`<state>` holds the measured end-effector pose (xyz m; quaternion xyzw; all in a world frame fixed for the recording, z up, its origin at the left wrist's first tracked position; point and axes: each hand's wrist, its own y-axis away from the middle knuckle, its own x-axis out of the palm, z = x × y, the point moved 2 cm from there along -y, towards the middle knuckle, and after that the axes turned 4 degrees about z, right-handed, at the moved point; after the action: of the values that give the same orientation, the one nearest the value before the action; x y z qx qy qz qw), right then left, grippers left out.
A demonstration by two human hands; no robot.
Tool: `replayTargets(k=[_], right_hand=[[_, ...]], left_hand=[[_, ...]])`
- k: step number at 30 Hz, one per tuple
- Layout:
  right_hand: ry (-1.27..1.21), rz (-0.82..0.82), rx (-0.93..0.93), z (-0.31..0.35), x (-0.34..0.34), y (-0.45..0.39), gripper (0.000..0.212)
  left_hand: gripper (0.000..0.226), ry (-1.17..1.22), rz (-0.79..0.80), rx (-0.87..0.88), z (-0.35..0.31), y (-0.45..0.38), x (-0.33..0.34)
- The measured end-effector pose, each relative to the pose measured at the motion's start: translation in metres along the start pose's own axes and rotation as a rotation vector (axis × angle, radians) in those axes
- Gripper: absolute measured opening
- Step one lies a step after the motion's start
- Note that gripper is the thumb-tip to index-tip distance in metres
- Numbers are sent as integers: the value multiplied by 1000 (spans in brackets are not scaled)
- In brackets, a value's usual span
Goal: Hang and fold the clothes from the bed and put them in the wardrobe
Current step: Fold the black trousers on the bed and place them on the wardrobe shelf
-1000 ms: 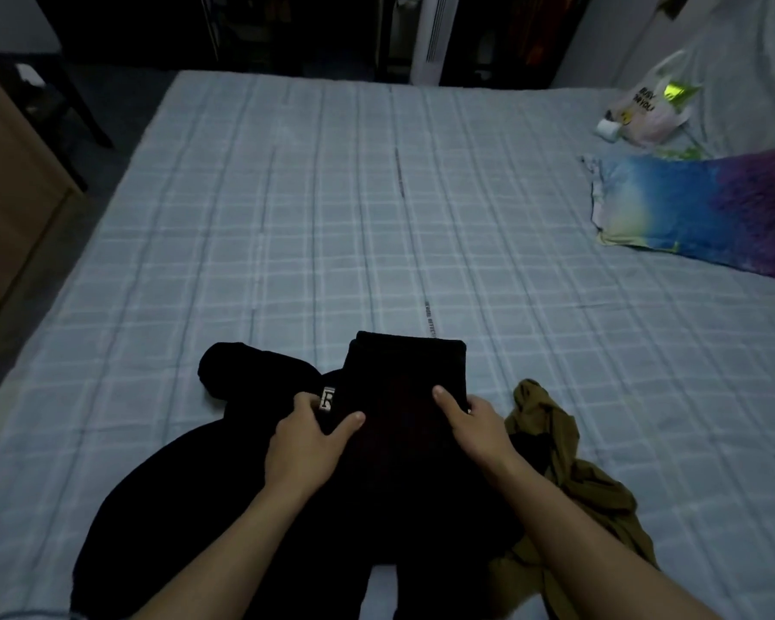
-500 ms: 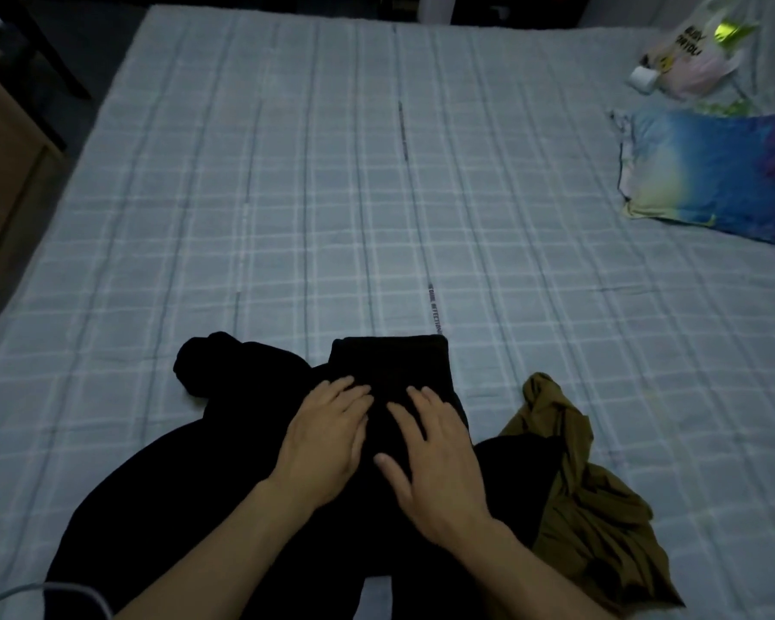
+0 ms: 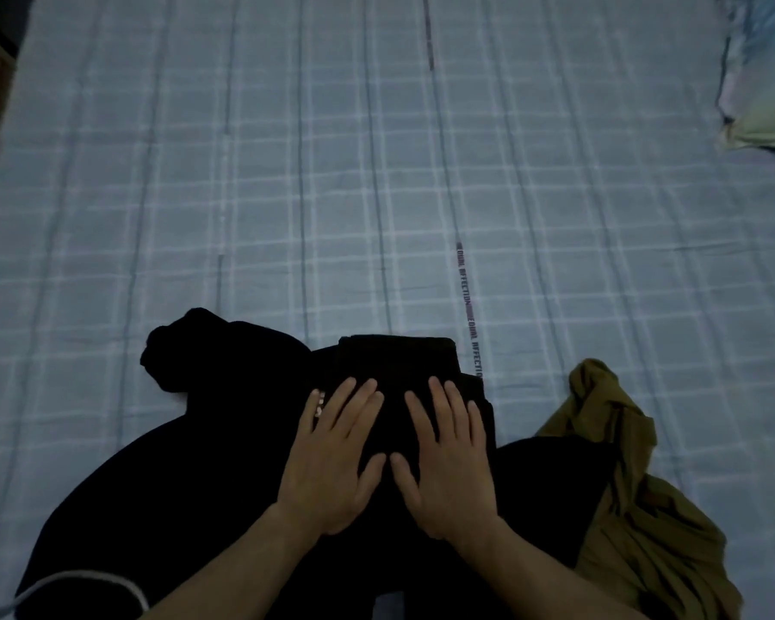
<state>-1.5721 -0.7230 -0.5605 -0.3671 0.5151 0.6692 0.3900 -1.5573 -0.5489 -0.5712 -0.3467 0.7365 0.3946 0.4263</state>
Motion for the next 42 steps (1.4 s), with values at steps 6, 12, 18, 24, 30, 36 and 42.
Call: replayTargets(k=[6, 12, 18, 24, 30, 36, 42], right_hand=[[53, -35, -20, -4, 27, -17, 76], [62, -82, -19, -2, 23, -14, 76], [4, -143, -31, 0, 21, -8, 73], [-65, -205, -45, -1, 8, 6, 69], [-234, -185, -91, -11, -22, 26, 68], [-145, -378, -156, 2, -40, 62, 65], [26, -63, -189, -7, -15, 112, 124]], left_hand=[[74, 7, -132, 86, 17, -9, 29], [72, 45, -196, 90, 16, -6, 25], [71, 71, -229, 95, 14, -3, 25], [66, 20, -244, 46, -2, 10, 0], [42, 1, -449, 209, -35, 71, -34], [125, -231, 32, 146, -25, 110, -11], [126, -237, 9, 149, -26, 104, -18]])
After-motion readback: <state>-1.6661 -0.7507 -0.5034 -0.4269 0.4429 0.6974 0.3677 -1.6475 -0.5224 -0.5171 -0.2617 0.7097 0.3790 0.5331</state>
